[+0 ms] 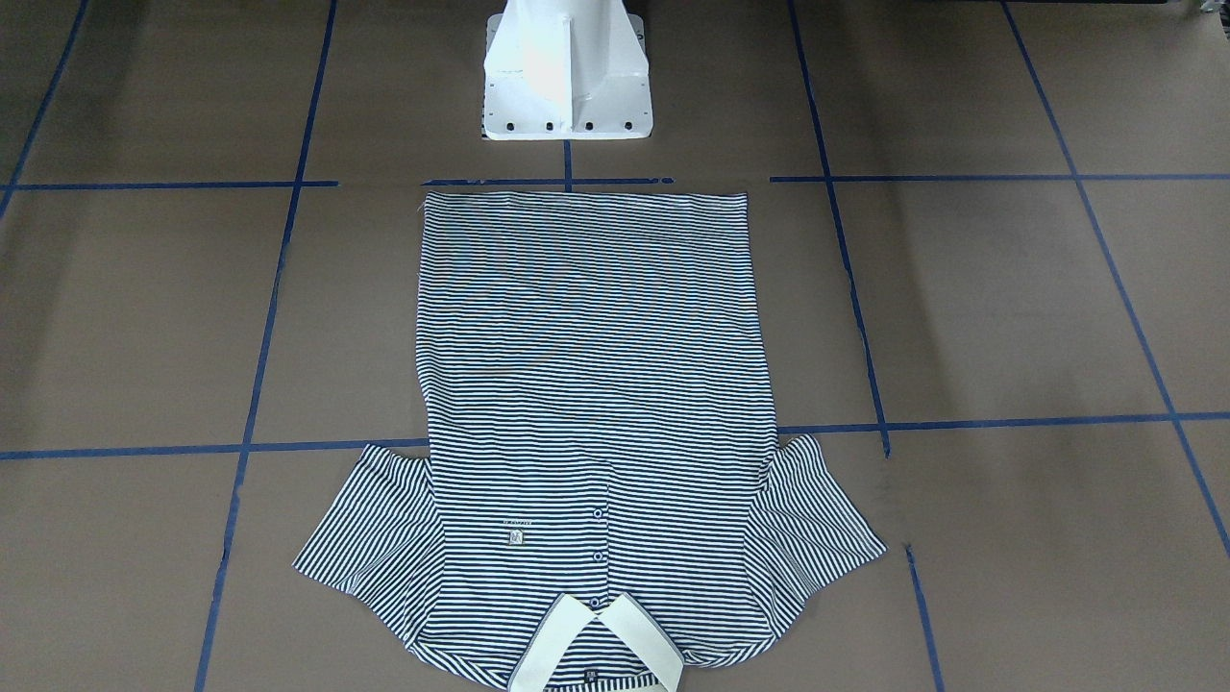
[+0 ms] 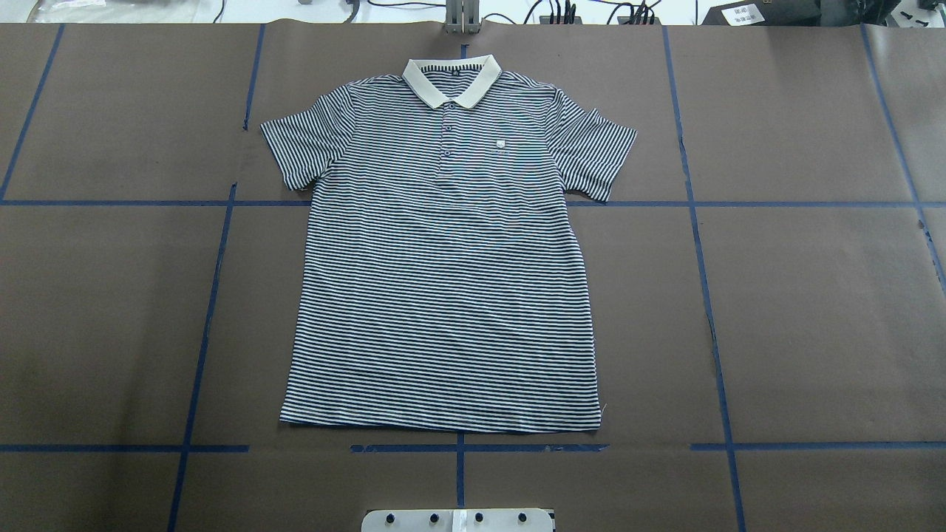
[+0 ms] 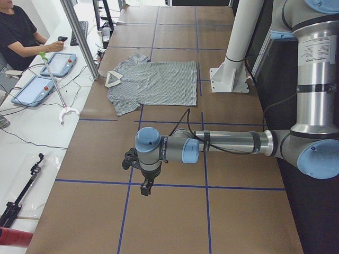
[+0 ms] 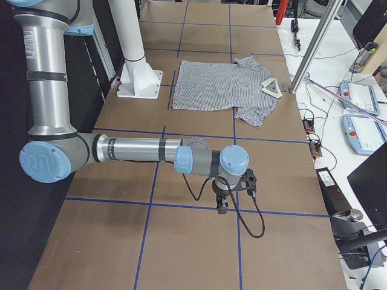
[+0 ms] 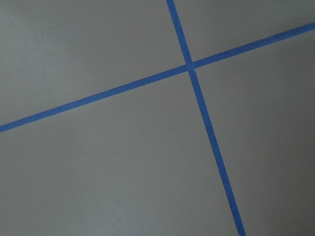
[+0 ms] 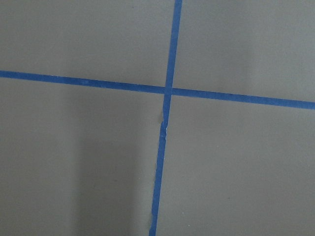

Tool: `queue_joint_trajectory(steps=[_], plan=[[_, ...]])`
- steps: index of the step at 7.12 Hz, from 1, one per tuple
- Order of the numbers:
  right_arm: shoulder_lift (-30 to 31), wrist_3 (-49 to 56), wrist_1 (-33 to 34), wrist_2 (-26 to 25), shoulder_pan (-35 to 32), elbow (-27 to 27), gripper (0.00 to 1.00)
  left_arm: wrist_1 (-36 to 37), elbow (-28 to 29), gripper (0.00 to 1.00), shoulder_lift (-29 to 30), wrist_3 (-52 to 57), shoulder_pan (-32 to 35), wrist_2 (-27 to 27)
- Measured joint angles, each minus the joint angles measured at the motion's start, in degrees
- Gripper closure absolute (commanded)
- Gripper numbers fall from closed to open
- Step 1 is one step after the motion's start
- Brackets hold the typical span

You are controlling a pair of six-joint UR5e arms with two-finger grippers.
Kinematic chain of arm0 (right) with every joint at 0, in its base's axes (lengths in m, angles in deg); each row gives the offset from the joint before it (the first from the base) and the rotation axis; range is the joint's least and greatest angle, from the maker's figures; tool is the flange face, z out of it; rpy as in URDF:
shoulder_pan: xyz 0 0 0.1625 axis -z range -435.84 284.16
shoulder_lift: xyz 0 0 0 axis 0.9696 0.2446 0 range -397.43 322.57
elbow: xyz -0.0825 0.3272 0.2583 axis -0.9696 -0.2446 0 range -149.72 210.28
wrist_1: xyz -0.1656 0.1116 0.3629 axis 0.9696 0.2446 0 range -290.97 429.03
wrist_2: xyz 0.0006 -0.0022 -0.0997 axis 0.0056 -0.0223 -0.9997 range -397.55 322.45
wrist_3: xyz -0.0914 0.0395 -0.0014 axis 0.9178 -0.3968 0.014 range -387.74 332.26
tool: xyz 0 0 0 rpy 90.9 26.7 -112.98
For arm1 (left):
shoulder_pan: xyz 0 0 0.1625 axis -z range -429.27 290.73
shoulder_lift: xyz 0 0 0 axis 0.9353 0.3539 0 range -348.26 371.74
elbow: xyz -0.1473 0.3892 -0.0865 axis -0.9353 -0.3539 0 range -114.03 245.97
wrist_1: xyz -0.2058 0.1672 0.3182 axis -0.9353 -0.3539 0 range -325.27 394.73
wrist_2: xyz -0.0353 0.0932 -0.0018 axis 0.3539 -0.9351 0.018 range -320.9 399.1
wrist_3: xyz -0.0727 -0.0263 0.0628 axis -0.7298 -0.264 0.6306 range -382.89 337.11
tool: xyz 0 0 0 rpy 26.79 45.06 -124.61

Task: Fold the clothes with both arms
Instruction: 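Move the right gripper in toward the shirt's sleeve nearest it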

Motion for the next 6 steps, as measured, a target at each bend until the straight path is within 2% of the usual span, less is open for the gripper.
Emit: queue_joint_trajectory(steps=[3, 5, 6], plan=[[-0.53, -5.74, -0.08, 0.29, 0.79, 4.69, 0.00, -0.02, -2.23, 0.00, 0.66, -0.11, -0.01, -0.18], [-4.40, -8.47, -1.26, 0.24, 6.48, 5.31, 0.00, -0.28, -4.14, 0.00, 5.64, -0.56, -0.15, -0.40], [-7.95, -10.75, -3.59, 0.04, 9.72, 3.63, 0.00, -2.80, -3.47, 0.00, 7.75, -0.78, -0.58, -0.27]])
